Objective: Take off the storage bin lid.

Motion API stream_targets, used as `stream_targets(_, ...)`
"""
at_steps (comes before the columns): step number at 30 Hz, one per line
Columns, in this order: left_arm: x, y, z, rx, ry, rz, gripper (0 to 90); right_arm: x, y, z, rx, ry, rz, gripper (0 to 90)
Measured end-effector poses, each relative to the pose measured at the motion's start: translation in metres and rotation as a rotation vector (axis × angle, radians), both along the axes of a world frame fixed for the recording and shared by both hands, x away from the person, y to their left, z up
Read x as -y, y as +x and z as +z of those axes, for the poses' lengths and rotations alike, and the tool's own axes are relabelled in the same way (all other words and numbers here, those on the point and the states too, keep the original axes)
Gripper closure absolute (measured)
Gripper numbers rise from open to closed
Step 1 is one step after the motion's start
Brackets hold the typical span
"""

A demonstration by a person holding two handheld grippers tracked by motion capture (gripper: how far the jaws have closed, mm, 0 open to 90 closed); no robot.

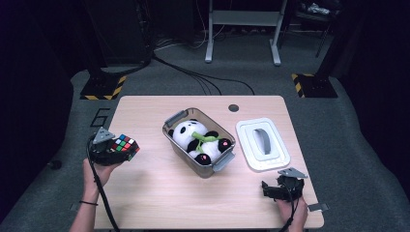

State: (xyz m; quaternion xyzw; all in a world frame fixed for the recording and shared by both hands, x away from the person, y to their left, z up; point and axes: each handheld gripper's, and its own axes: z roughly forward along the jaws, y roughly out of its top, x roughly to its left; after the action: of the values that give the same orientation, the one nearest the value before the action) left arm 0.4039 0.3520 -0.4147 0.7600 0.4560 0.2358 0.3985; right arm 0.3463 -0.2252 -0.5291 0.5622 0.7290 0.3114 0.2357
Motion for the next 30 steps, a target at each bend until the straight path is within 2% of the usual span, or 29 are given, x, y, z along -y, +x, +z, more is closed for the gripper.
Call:
stream_targets(5,0.01,0.003,0.013,0.013,0.005,-0.015,34.1,0.0,0.0,0.0,0.0,0.0,0.0,1.4)
stream_targets(11,0.023,0.007,0.033,0.016,0.002,-0.054,34.0,0.0,0.0,0.0,0.002,0.001,0.0,1.5)
stream_targets(16,0.037,0.012,0.049,0.035,0.008,-0.088,34.1,0.0,0.0,0.0,0.003,0.0,0.001,1.5)
stream_targets(30,0.069,0.026,0.07,0.038,0.014,-0.146,34.0,0.0,0.0,0.0,0.004,-0.001,0.002,1.5)
